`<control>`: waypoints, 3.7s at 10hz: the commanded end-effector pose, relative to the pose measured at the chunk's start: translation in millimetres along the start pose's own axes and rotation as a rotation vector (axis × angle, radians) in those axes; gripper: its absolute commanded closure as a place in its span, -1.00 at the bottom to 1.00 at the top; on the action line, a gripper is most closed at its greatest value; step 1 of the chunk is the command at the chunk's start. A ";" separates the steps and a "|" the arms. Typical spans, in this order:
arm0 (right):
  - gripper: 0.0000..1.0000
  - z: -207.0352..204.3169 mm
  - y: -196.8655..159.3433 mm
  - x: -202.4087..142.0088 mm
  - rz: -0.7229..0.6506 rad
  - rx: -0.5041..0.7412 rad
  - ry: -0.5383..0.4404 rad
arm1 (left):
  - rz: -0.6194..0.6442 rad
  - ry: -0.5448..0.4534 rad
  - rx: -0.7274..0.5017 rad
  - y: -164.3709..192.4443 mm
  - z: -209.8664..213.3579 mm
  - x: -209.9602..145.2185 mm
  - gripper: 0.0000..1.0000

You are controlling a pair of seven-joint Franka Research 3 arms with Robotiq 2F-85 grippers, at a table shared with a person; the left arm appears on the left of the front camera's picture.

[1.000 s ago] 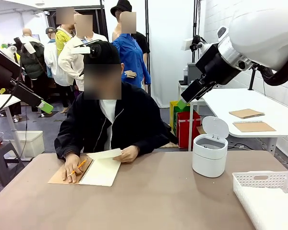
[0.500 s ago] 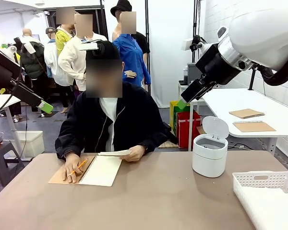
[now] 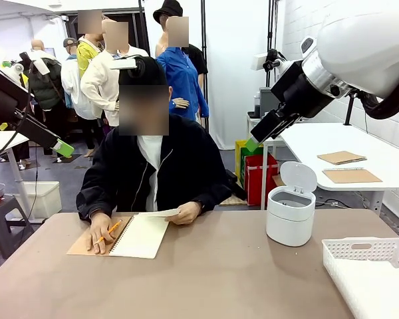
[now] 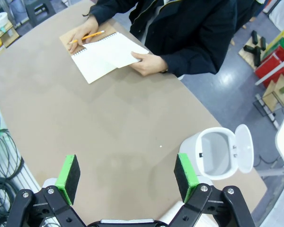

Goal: Sort the paper based on its condition.
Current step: If a person hands you a paper, place it in the Organizing basket , and if it's crumpled, put it in the Trash can.

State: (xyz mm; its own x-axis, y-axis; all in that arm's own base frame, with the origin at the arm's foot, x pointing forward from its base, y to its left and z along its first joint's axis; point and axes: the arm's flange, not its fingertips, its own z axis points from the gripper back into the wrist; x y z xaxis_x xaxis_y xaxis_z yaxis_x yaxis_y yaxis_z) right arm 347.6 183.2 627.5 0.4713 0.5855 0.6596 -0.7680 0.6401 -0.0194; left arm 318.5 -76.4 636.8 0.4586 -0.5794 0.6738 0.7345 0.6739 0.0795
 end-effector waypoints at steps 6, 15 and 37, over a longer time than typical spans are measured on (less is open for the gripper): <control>-1.00 -2.9 0.2 -2.1 -0.003 0.002 0.003 | 0.012 0.001 -0.007 -0.1 0.0 0.5 -1.00; -1.00 -2.9 0.2 -2.1 -0.003 0.002 0.003 | 0.012 0.001 -0.007 -0.1 0.0 0.5 -1.00; -1.00 -49.8 -57.7 23.9 -0.384 0.215 0.127 | 0.012 0.001 -0.007 -0.1 0.0 0.5 -1.00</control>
State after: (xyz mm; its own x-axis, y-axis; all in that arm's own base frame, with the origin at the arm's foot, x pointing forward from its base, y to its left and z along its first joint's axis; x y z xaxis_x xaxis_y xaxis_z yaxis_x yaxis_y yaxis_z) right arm 400.0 178.9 598.3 0.6910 0.4647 0.5537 -0.6725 0.6941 0.2567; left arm 318.7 -76.3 636.7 0.4589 -0.5791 0.6738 0.7347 0.6738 0.0787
